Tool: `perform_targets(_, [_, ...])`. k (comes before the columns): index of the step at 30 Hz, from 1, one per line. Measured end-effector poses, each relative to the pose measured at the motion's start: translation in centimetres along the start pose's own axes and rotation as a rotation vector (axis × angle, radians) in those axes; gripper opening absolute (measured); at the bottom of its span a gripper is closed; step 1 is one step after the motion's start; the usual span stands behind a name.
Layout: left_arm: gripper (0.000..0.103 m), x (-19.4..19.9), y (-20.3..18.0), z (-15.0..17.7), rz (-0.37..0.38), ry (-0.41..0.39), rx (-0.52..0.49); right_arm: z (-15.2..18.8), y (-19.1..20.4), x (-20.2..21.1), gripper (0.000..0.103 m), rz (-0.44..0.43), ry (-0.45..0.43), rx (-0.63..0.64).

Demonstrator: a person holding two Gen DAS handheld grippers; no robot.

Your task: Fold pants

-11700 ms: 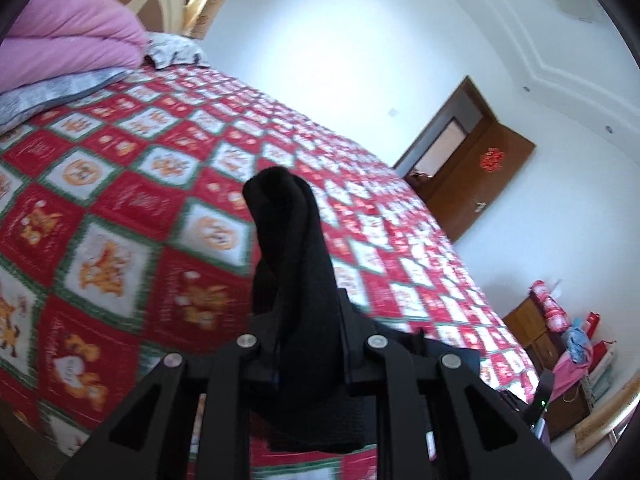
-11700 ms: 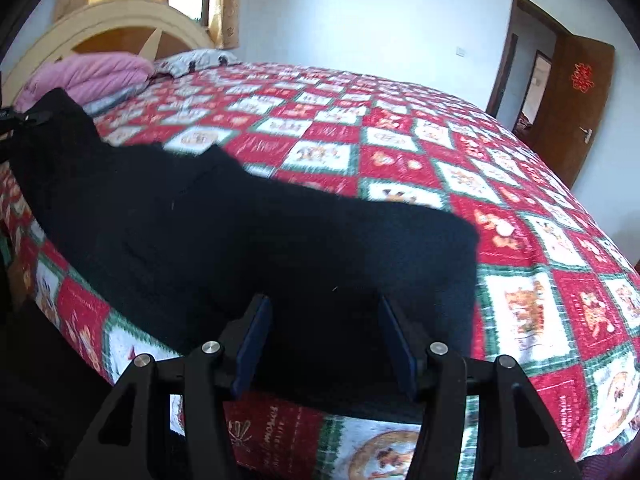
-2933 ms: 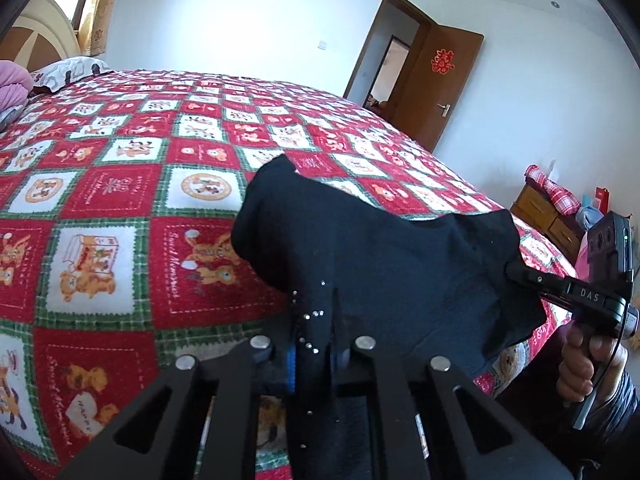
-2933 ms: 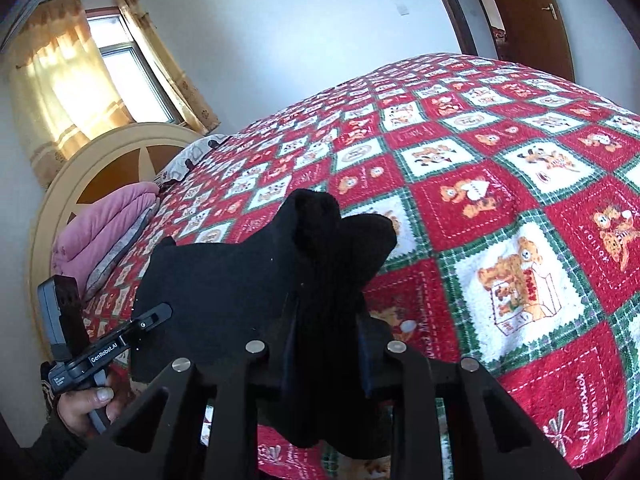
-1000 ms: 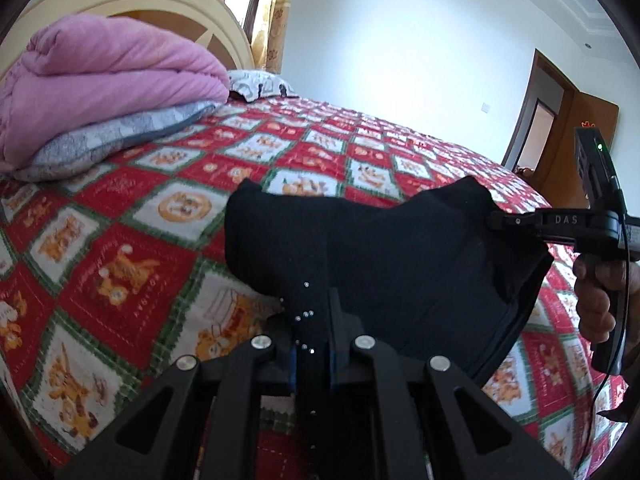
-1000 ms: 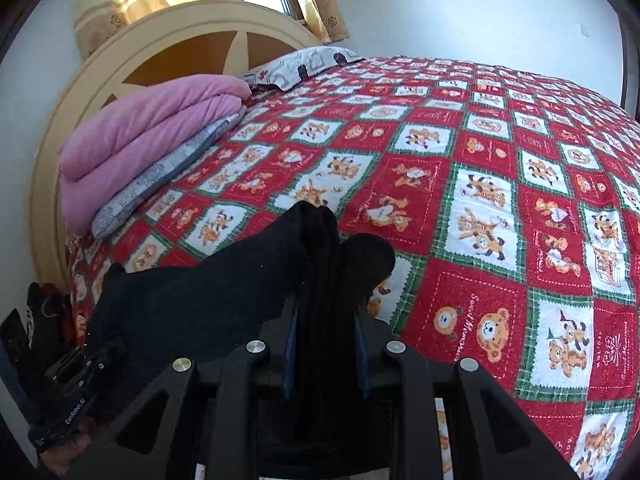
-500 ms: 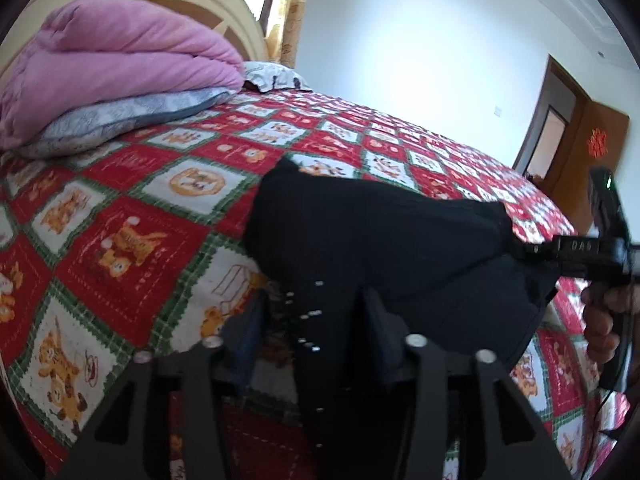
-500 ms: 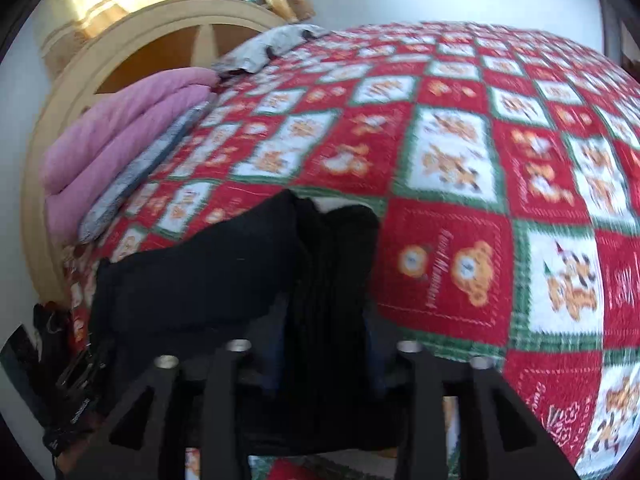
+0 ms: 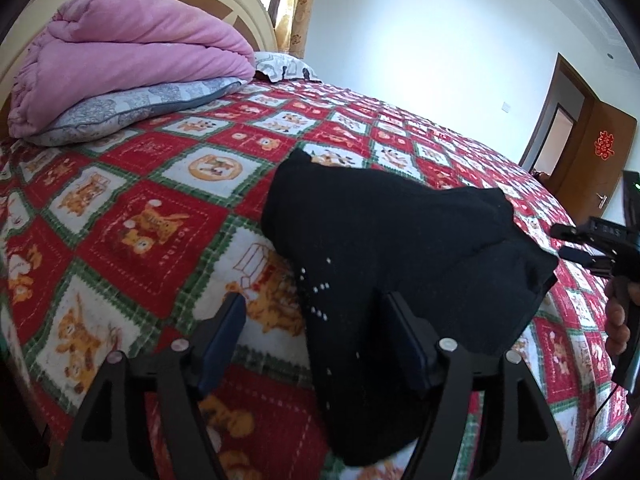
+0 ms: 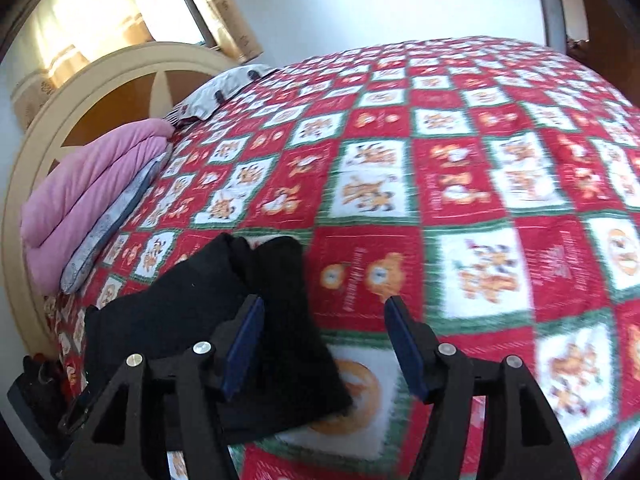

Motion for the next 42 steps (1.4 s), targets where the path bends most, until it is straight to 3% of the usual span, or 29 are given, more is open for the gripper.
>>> perform_targets(7, [0.073,5.3,-2.1,-0.5,0.028,-0.081,-0.022,3.6,1.5,7.2,0.064,0.034,-0.074,0.049])
perform_targets(12, [0.080,9.0,-4.2,-1.2,0.062,-0.151,-0.055,6.9,4.9,12.5,0.064,0.043,-0.151,0.135])
perform_targets(16, [0.081,11.1,-5.2,-1.8,0.086,-0.194,-0.074,7.9,6.5,15.4,0.064,0.056,-0.196,0.185])
perform_targets(19, [0.086,12.3,-5.6,-2.3,0.090,-0.223,-0.086,8.0,7.0,17.1,0.064,0.047,-0.222,0.189])
perform_targets(42, [0.096,15.1,-6.8,-2.8,0.119,-0.283,-0.104,10.3,8.9,21.7,0.064,0.038,-0.277,0.220])
Point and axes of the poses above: each gripper's, at about its wrist camera, not at the fingertips, and x roughly against the way its jaws point, y to its left, z to its underside, the point moved 6 cm from there along -x, roughly the way its jaws point, and after that the axes turned 4 degrees about x, right-handed, at the moved point
